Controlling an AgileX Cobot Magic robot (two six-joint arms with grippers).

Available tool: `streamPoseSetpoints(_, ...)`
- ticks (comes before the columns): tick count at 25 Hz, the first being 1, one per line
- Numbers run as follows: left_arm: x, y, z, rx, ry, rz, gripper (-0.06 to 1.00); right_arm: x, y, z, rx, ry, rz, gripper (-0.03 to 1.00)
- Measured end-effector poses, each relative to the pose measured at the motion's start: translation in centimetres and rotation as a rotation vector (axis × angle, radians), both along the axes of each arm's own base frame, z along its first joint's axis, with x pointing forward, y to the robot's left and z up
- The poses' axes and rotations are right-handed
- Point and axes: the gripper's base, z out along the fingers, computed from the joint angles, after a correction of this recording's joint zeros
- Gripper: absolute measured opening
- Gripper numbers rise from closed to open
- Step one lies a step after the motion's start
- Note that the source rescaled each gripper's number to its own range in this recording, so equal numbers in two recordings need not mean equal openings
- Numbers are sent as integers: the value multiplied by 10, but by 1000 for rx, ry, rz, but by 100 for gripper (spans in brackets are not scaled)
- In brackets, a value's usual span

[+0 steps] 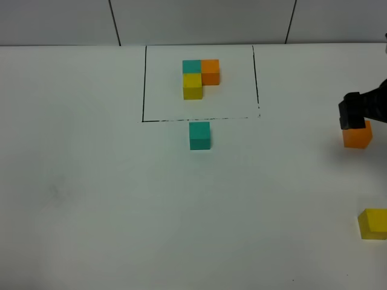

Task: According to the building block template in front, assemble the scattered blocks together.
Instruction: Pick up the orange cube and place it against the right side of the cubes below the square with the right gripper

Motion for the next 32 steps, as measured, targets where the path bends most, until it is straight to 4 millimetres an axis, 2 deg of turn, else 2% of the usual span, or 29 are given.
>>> streamPoseSetpoints(4,0,0,0,0,0,0,73,34,1,-20,-1,39,1,73)
streamPoseSetpoints(8,0,0,0,0,0,0,73,50,-5,-34,-5,67,-14,73)
streamPoseSetpoints(19,0,0,0,0,0,0,73,56,-34,-64,-26,153,-48,73)
streamPoseSetpoints(32,0,0,0,0,0,0,73,61,-41,-91,-16,181,-26,73)
